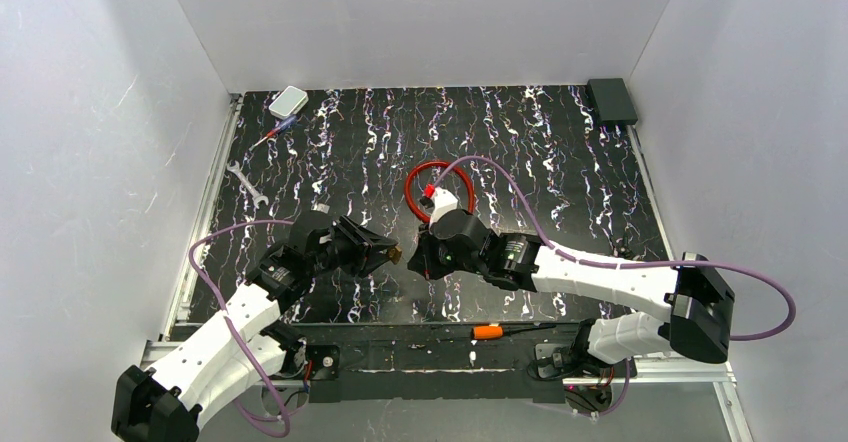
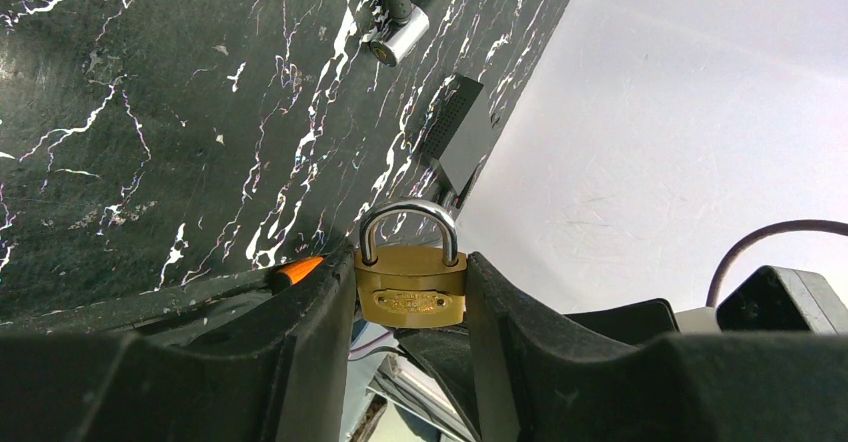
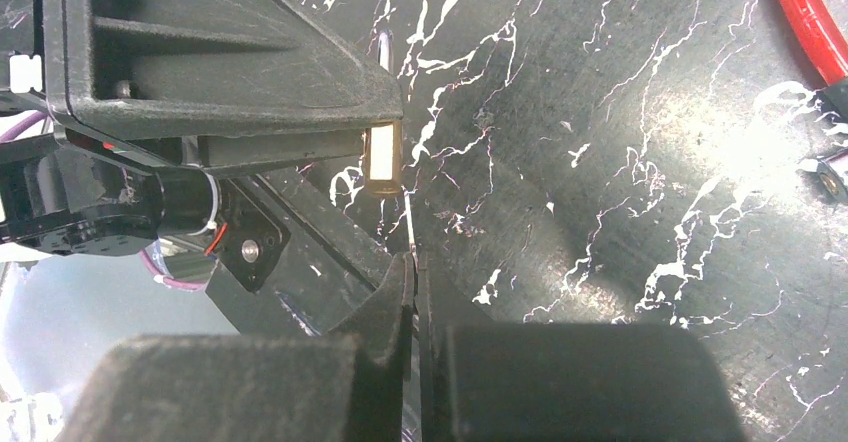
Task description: Unlock with the key
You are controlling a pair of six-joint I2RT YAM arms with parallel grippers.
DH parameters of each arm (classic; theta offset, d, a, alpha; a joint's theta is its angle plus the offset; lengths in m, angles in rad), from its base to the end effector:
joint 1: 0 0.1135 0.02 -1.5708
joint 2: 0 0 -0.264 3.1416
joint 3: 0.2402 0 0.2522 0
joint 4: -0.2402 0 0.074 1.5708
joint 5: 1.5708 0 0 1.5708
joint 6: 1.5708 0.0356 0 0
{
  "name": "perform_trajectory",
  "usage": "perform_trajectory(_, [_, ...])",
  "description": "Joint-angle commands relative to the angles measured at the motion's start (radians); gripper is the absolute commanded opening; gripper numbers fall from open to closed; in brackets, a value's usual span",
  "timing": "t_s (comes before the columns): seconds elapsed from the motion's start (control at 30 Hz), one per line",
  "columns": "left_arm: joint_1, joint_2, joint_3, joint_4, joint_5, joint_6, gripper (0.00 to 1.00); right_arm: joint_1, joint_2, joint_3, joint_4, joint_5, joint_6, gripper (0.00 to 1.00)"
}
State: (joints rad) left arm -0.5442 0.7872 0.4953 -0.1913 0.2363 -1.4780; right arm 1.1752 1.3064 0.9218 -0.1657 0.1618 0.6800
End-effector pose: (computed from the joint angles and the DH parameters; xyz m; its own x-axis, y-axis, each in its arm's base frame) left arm 0.1511 -0.1012 0.2370 -0.7146 -0.6990 0.0262 -0.3327 0.3066 -0.8918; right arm 0.1184 0.2687 0.2750 -0.6961 -0.0564 -0.7157 -0.5403 0.6977 0.4705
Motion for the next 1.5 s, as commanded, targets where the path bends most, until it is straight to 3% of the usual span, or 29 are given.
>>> perform_trajectory(0.0, [0.008, -0.011, 0.009, 0.0, 0.0, 0.002, 0.0, 0.007, 0.001, 0.051, 0.033, -0.001, -0.017, 0.01])
perform_trajectory(1.47, [0.007, -0.026, 0.001, 0.003, -0.013, 0.018, 0.0, 0.007, 0.049, 0.096, 0.047, 0.028, 0.003, 0.01])
